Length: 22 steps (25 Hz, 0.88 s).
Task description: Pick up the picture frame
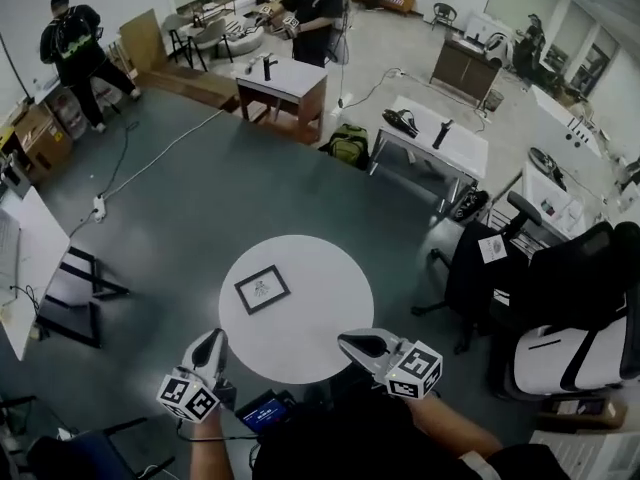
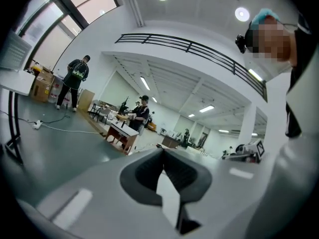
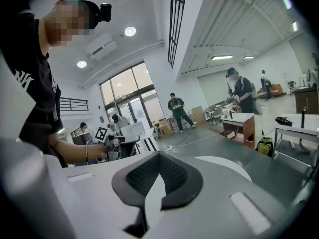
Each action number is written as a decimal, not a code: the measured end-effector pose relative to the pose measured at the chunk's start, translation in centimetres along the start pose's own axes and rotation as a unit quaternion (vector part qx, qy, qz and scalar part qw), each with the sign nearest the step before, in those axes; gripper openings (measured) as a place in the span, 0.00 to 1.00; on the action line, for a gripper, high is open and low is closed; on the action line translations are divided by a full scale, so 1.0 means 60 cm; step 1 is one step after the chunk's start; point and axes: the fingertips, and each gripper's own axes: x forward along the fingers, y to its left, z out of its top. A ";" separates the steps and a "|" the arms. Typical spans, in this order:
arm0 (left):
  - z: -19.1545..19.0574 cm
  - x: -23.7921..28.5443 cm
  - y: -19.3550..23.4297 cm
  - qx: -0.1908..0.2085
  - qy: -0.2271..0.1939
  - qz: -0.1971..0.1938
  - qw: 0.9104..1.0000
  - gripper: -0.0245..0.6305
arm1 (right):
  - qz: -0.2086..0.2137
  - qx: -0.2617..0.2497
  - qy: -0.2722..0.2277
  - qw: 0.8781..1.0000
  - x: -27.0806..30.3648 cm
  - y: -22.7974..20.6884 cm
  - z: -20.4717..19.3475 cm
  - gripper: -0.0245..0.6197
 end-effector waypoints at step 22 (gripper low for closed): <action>-0.157 0.216 0.179 -0.104 0.069 0.180 0.976 0.04 | 0.174 0.093 0.118 0.973 0.323 -0.324 -0.093 0.07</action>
